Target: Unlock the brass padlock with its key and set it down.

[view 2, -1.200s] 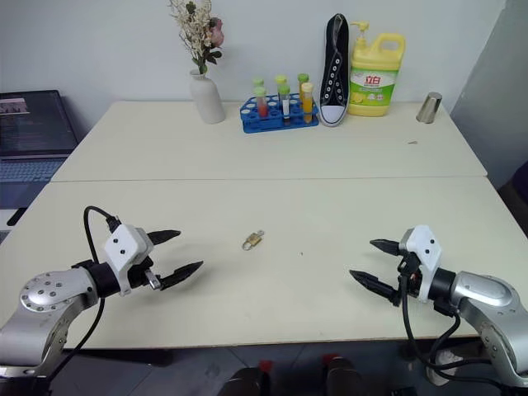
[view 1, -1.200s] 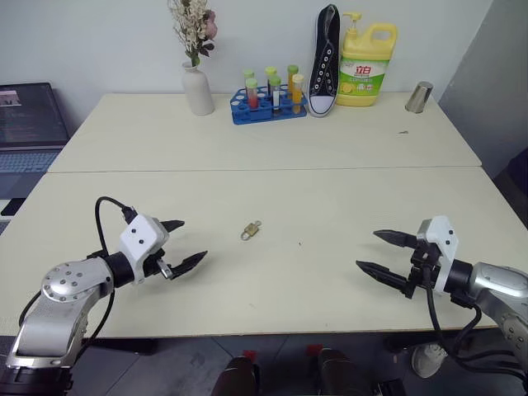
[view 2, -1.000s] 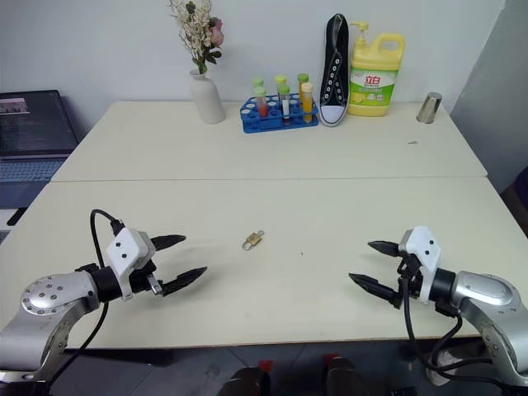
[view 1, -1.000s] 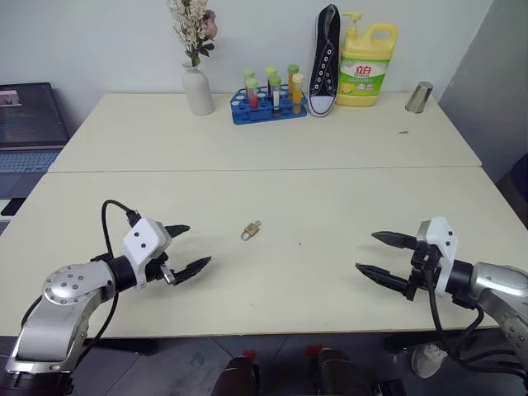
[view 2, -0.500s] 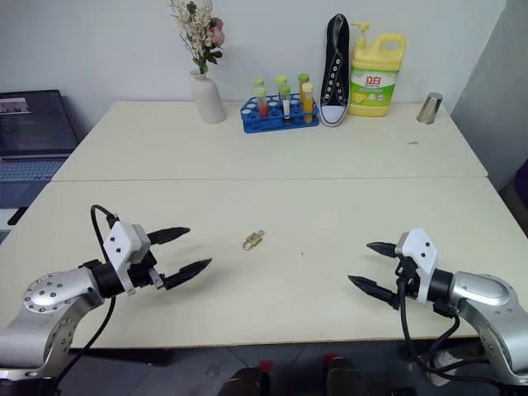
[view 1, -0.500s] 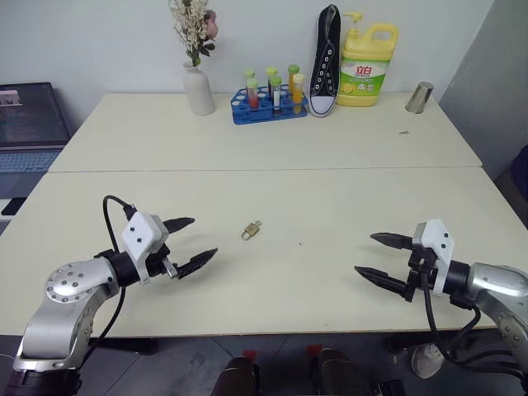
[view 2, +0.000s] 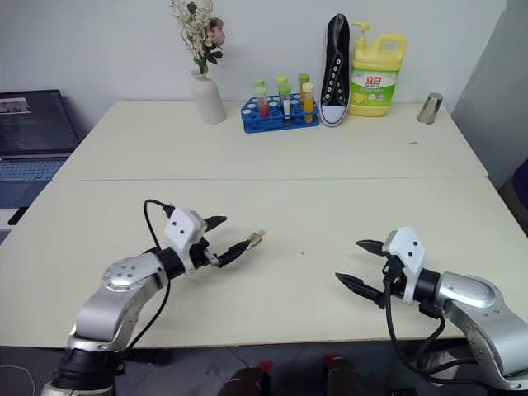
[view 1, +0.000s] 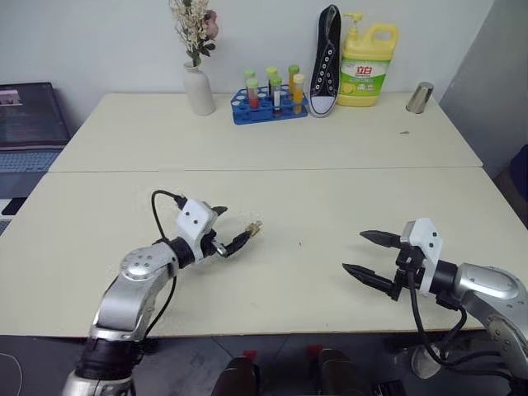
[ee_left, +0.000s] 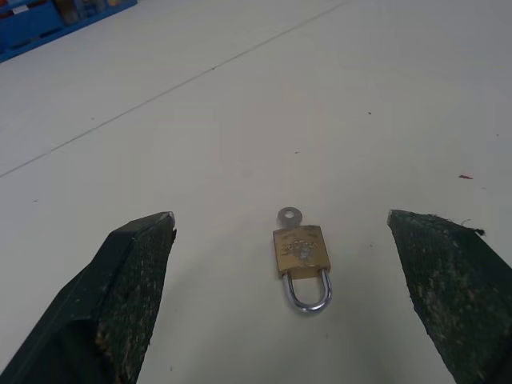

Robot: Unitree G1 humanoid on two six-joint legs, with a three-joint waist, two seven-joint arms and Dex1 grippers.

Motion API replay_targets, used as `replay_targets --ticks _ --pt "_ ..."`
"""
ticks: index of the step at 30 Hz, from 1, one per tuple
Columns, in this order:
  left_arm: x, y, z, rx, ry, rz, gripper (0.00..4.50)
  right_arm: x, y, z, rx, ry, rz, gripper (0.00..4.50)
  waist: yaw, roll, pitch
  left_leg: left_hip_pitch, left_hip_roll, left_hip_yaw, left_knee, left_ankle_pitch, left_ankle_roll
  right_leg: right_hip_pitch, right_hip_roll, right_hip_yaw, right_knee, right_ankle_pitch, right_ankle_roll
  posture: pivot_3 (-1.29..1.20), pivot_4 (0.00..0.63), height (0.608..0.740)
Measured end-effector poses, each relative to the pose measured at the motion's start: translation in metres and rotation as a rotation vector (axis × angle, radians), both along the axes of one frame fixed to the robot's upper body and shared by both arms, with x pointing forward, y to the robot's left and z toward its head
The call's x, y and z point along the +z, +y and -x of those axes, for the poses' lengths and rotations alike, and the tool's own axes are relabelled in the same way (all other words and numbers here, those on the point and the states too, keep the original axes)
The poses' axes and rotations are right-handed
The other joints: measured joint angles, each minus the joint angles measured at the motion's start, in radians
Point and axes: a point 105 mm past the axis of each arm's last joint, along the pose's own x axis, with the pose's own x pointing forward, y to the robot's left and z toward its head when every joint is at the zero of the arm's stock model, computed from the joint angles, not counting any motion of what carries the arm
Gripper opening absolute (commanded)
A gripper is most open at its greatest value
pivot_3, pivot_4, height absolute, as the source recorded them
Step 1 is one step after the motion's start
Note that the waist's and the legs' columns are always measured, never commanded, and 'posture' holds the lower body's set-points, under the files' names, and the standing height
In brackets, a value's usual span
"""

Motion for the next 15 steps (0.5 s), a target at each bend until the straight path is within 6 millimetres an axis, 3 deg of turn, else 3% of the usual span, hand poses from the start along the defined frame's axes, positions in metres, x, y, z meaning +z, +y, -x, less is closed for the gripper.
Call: replay_targets --ticks 7,15 --pt "-0.023 -0.002 -0.013 -0.003 0.075 -0.063 4.50 0.001 0.003 0.000 0.004 -0.001 -0.005 4.41 0.001 0.000 0.000 0.000 0.000 0.000 0.000 0.000 0.000 0.000 0.000 0.000 0.000 0.000 0.000 0.00 0.150 0.740" --pt "-0.024 -0.013 -0.025 -0.019 0.095 -0.058 4.50 0.001 0.008 0.002 0.009 -0.007 -0.021 4.41 0.003 -0.001 -0.001 0.000 -0.001 -0.001 0.001 0.000 0.000 0.001 -0.001 -0.001 0.000 0.000 0.000 0.00 0.150 0.740"
